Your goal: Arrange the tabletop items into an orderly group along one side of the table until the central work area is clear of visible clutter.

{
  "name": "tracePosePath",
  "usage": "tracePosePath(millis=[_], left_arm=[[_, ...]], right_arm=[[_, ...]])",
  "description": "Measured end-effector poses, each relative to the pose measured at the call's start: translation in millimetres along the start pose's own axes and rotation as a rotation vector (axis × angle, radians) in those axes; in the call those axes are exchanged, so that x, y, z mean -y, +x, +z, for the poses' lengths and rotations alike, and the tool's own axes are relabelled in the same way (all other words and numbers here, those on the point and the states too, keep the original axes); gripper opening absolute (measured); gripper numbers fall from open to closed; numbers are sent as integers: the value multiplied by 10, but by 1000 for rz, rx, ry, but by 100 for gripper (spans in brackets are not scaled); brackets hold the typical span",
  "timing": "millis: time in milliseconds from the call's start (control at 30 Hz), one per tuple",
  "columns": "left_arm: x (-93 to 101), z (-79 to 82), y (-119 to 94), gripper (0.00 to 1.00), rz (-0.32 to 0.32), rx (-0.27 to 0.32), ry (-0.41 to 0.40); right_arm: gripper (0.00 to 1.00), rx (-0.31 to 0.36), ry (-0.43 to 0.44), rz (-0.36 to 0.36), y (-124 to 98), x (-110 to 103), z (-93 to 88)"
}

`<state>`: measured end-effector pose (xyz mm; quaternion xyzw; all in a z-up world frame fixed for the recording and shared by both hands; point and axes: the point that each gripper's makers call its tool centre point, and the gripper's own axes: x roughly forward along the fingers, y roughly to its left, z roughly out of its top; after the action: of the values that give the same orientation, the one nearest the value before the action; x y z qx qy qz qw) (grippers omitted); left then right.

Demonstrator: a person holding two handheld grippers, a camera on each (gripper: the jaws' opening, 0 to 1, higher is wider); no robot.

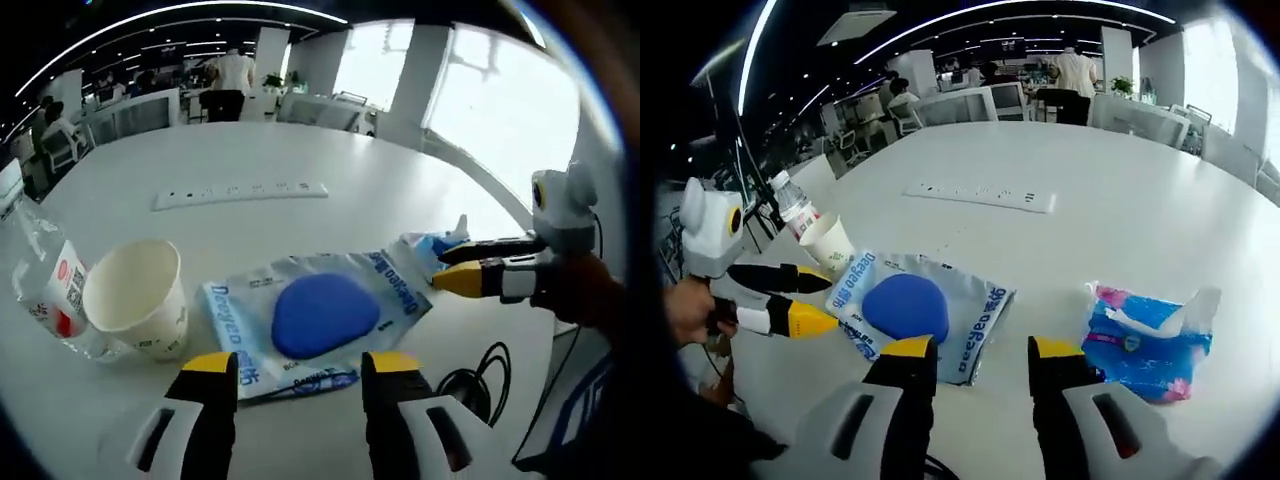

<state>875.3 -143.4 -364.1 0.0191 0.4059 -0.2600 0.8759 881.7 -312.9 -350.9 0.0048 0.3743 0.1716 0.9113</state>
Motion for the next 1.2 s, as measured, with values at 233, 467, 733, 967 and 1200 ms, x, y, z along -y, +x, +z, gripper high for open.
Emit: tracePosePath(millis=[233,467,733,967,1200], left_arm=[[205,208,54,56,-50,8,44],[445,295,155,64,-91,5,92],[810,357,297,70,-166,-22,151],[1070,429,463,74,-221,-38,213],[1302,502,621,70,-280,-35,268]], right_arm=[[47,25,45,-41,-231,241,6],[57,23,82,-71,-385,489,-65],[63,39,132,-124,-542,720,-200],[64,48,163,-175,-642,925,-283],[61,59,196,-242,-680,1165,-390]])
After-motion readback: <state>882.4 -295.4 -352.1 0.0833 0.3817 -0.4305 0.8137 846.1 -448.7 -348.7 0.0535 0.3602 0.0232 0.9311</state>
